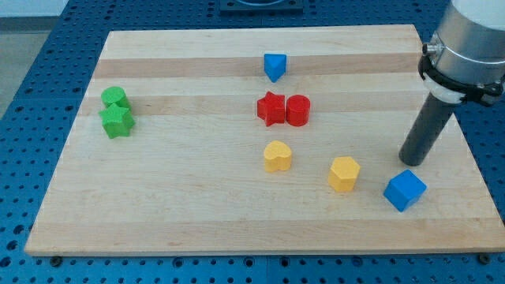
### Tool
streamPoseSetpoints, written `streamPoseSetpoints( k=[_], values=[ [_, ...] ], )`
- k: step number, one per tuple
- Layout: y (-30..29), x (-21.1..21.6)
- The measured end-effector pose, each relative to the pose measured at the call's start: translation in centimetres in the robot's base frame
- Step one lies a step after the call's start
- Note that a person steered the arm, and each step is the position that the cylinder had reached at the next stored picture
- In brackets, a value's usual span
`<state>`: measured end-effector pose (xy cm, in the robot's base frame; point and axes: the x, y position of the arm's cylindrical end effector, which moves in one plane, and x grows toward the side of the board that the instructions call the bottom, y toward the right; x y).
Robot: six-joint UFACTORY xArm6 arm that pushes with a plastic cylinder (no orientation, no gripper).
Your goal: Take the blue cube towards the bottom right side of the board
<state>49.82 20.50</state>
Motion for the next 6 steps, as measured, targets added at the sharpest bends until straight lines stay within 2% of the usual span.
streamPoseSetpoints(
  k=[2,6],
  values=[
    [-2.0,0.1],
    [-4.9,3.0]
  ],
)
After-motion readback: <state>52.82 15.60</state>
